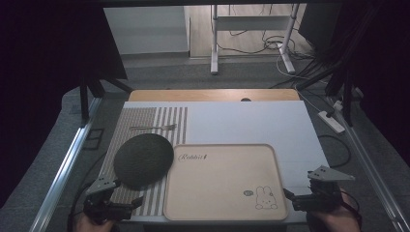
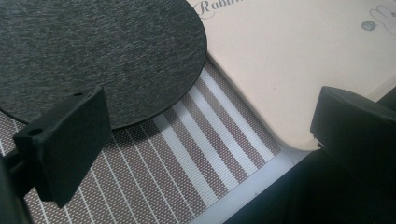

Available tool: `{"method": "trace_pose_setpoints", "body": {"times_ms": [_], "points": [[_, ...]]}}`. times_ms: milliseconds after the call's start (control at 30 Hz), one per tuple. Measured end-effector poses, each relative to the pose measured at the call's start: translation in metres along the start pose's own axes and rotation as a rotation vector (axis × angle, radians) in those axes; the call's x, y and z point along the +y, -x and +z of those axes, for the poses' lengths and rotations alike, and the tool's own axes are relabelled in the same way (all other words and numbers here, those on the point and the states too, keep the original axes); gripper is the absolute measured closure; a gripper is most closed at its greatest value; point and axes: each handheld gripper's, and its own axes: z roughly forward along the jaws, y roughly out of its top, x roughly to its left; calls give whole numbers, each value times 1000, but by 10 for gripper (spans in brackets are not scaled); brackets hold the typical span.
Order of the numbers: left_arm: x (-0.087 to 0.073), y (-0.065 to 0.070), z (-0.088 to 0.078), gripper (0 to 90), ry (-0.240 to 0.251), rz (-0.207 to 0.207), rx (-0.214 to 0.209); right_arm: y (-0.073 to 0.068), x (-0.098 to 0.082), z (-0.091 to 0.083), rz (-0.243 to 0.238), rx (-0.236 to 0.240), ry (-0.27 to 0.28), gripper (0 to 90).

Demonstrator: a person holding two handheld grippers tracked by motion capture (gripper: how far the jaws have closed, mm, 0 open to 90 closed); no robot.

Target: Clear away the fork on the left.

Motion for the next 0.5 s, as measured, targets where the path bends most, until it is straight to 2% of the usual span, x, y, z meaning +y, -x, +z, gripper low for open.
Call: {"method": "trace_pose_setpoints", "body": {"times_ms": [200,500], "points": [[-1,-1,0,0,1,-10,1,1,0,-1,-1,25,13,0],[0,-2,1,0,-9,-14,-9,2,0,-1,15,21,10,0]]}}
